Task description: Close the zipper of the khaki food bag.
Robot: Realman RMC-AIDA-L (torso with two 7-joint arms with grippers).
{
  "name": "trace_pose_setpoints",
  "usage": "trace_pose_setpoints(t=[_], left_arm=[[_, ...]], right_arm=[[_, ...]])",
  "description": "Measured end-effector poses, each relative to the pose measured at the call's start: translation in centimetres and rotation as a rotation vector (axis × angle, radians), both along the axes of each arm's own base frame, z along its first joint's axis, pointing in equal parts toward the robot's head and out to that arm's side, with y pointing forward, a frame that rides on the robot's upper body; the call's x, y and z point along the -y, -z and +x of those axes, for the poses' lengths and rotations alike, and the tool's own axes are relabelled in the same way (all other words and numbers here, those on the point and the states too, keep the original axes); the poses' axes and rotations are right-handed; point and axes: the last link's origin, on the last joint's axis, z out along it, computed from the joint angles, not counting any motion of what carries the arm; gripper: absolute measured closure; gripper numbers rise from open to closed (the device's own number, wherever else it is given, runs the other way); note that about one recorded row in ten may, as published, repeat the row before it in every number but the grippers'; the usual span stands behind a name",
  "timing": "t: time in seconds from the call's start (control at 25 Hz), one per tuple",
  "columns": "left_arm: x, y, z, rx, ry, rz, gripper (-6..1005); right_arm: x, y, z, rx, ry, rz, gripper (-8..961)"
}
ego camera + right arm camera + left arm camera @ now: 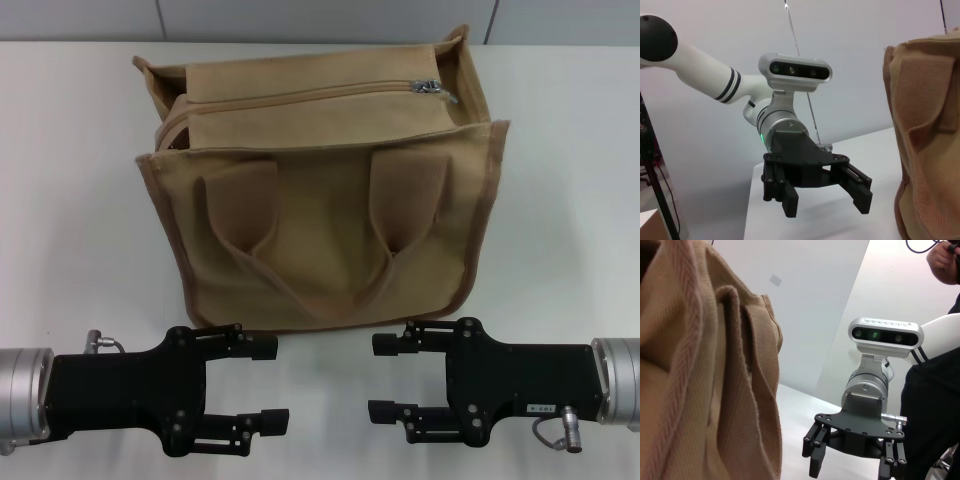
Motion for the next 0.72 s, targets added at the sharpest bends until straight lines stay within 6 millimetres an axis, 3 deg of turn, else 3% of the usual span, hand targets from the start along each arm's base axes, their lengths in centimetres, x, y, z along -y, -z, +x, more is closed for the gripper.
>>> trace_pose_setpoints(t=[0.72], left_arm=[[0.02, -0.08, -0.05, 0.002, -0.003, 0.002, 194]], right_arm=[[0.0, -0.07, -0.12, -0.007, -0.004, 0.0, 273]])
